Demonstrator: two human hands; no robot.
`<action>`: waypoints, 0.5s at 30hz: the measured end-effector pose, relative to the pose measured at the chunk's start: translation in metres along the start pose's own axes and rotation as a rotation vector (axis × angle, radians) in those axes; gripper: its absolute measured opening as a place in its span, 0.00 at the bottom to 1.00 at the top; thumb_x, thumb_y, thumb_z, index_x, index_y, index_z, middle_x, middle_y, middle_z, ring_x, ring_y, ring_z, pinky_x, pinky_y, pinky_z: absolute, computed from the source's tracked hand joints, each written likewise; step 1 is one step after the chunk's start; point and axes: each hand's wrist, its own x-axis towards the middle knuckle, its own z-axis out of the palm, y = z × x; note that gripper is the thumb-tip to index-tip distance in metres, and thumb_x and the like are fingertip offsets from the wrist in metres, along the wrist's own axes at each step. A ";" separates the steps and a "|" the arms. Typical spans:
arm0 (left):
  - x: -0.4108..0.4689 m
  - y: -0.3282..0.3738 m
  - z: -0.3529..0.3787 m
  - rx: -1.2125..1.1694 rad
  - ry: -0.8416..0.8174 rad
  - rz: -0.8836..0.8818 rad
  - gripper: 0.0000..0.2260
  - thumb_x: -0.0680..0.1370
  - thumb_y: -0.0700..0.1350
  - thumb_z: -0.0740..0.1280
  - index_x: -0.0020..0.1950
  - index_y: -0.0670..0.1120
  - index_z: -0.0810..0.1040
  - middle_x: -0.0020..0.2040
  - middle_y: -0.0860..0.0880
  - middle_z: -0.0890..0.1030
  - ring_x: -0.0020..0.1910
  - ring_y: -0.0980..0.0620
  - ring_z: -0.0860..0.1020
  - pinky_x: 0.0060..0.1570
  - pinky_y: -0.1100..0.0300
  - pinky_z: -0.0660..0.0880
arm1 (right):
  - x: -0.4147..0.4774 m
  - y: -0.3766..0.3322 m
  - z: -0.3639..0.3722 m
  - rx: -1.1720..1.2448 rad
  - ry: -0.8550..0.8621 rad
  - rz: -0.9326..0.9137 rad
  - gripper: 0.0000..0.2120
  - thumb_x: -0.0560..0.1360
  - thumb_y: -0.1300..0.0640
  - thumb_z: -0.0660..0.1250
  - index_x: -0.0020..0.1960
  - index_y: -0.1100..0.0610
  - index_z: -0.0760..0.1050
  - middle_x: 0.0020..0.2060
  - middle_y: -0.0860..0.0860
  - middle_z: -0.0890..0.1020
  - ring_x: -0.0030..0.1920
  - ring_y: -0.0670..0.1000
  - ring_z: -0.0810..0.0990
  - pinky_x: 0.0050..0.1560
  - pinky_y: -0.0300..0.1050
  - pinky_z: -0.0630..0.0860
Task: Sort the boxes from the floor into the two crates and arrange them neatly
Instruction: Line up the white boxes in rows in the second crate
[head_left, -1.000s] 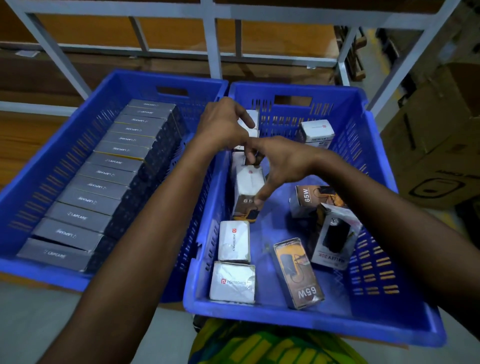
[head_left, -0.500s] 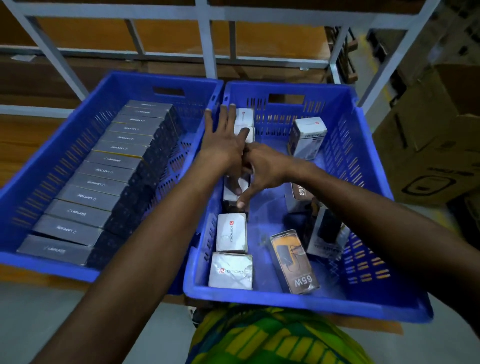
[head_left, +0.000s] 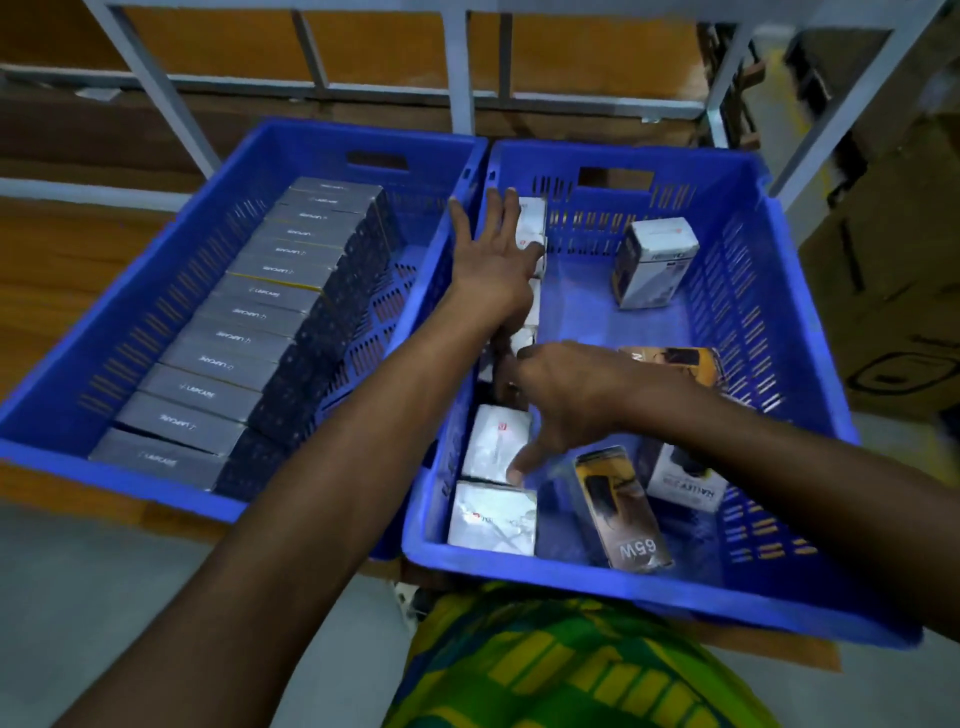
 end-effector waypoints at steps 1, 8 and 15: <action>0.000 0.000 0.001 -0.006 0.003 0.000 0.36 0.77 0.44 0.67 0.82 0.55 0.55 0.81 0.37 0.35 0.79 0.36 0.34 0.72 0.26 0.39 | 0.000 -0.002 0.000 0.010 0.015 -0.006 0.40 0.59 0.23 0.73 0.57 0.52 0.76 0.49 0.50 0.82 0.49 0.56 0.81 0.45 0.49 0.77; 0.005 0.001 0.002 -0.008 -0.030 -0.007 0.43 0.72 0.47 0.75 0.82 0.55 0.56 0.81 0.37 0.35 0.79 0.36 0.34 0.71 0.25 0.40 | 0.002 -0.003 0.001 0.045 -0.075 0.021 0.37 0.62 0.26 0.74 0.59 0.52 0.76 0.38 0.47 0.77 0.47 0.56 0.81 0.48 0.53 0.81; 0.007 0.001 0.001 0.007 -0.042 0.000 0.40 0.74 0.46 0.73 0.81 0.53 0.57 0.81 0.36 0.36 0.79 0.35 0.34 0.71 0.25 0.41 | 0.000 0.034 0.000 0.210 -0.215 0.037 0.39 0.62 0.42 0.80 0.67 0.37 0.65 0.29 0.49 0.84 0.32 0.52 0.86 0.41 0.53 0.85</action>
